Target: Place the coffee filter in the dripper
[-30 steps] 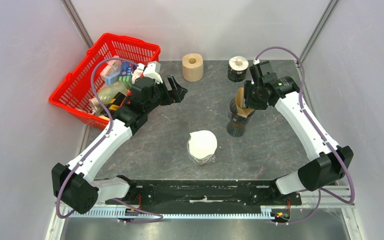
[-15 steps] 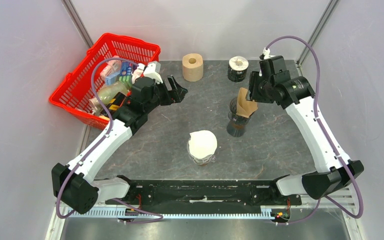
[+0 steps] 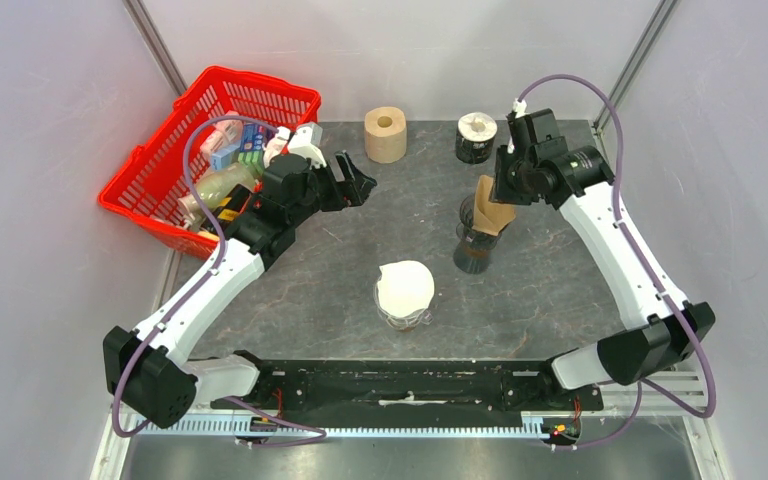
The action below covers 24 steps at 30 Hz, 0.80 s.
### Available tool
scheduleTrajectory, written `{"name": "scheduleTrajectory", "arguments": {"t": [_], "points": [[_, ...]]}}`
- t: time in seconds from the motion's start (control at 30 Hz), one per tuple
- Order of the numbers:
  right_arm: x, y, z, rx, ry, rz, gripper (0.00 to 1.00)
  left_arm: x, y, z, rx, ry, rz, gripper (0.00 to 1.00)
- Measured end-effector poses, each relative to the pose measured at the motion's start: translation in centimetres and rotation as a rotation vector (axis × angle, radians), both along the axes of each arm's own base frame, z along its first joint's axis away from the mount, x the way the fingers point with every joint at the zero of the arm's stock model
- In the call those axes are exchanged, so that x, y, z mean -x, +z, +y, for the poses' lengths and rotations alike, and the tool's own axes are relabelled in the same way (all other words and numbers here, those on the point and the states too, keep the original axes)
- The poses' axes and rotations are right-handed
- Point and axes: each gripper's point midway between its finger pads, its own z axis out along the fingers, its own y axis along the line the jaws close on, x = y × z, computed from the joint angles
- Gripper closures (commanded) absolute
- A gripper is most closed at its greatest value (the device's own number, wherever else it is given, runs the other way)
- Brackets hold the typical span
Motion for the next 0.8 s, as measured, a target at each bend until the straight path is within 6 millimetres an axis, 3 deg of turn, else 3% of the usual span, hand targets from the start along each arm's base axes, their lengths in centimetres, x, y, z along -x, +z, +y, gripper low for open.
{"name": "scheduleTrajectory", "arguments": {"t": [0.5,0.8], "points": [[0.1,-6.0,2.8,-0.054,0.100,0.189,0.70,0.0,0.0,0.0,0.000,0.001,-0.001,0.11],[0.2,-7.3,3.0,-0.054,0.110,0.224,0.72,0.0,0.0,0.0,-0.001,0.001,0.000,0.11]]}}
